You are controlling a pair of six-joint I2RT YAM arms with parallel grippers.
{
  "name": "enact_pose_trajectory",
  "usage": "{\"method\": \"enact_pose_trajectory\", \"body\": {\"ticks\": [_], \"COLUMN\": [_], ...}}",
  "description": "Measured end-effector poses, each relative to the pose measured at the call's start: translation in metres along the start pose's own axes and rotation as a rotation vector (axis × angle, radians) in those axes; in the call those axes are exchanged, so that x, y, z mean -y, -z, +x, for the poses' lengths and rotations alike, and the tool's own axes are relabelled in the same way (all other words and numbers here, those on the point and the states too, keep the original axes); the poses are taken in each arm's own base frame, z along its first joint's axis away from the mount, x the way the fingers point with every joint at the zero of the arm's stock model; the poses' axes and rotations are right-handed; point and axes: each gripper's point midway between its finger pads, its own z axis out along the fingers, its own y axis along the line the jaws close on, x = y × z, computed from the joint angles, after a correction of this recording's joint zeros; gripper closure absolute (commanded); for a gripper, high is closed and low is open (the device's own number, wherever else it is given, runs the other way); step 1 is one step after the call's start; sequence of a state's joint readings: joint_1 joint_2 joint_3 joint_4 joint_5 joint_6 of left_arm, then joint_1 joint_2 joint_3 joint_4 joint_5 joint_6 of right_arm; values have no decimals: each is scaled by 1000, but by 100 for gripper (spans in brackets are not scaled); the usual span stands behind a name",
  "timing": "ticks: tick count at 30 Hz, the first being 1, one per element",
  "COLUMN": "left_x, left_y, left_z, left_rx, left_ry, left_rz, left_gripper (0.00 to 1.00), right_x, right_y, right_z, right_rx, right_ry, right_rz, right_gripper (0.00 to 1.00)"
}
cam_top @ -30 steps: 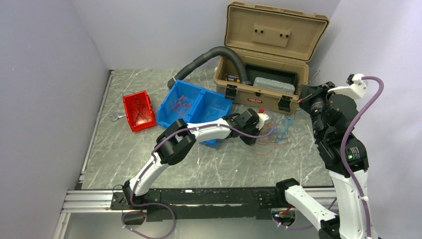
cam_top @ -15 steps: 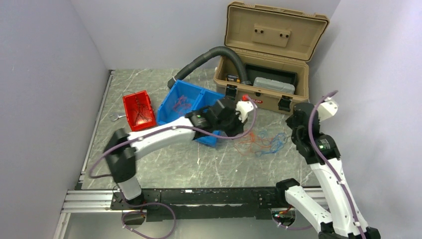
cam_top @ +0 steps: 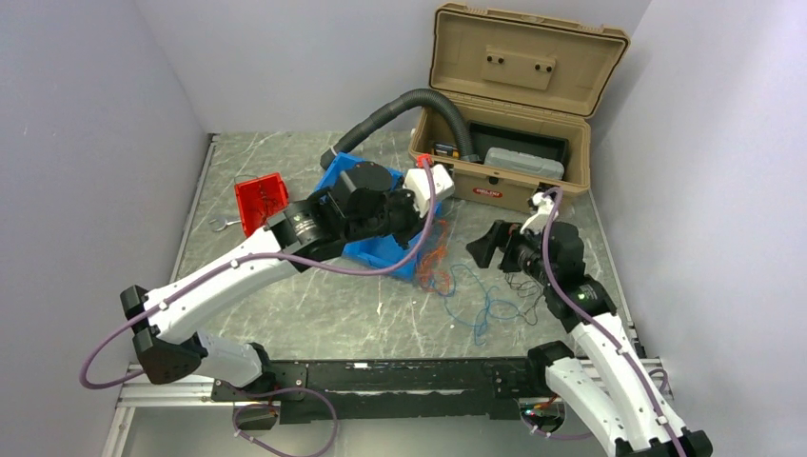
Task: Untangle the cables
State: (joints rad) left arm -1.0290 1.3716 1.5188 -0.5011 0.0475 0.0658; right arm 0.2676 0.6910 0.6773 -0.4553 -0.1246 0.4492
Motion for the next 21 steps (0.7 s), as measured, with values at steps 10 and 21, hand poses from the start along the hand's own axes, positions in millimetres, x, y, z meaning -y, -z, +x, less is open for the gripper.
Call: {"method": "enact_pose_trajectory", "body": {"ticks": [10,21], "left_x": [4,9], "left_y": [43,111], "left_z": [-56,-102], "left_rx": [117,298], "left_ry": [-38,-49], "left_rz": [33,47], "left_gripper": [100,100], "right_x": [-73,-105], "right_y": [2,-16], "right_z": [29,51], "right_rx": [-5,-6], "right_ry": [187,303], "right_rz": [-471,-548], "right_gripper": [2,100]}}
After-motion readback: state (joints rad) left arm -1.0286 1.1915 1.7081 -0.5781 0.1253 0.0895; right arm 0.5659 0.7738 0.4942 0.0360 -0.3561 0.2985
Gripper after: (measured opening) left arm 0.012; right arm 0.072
